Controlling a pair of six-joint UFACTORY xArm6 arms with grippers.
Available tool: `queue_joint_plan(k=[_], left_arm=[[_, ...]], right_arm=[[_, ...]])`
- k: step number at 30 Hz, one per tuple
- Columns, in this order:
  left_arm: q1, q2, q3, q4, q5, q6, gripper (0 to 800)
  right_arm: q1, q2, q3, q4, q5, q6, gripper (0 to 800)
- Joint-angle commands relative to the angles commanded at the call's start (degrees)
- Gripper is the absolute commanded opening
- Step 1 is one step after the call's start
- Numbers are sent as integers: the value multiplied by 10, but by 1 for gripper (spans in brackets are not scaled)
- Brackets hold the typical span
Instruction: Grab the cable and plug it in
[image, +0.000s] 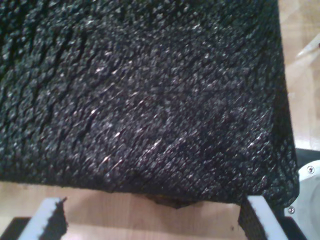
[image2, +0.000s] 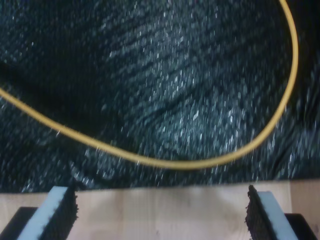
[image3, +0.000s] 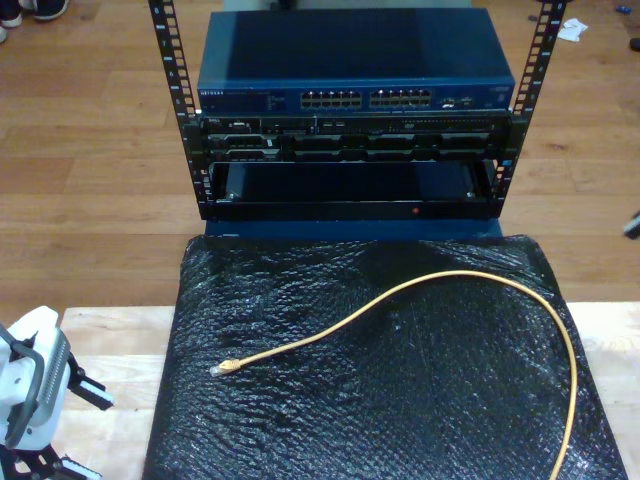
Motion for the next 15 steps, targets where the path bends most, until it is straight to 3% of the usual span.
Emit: queue_joint_plan(k=[15], left_arm=[[2, 13, -4, 0, -5, 0, 799]], right_arm=[[118, 10, -4, 2, -59, 60, 792]])
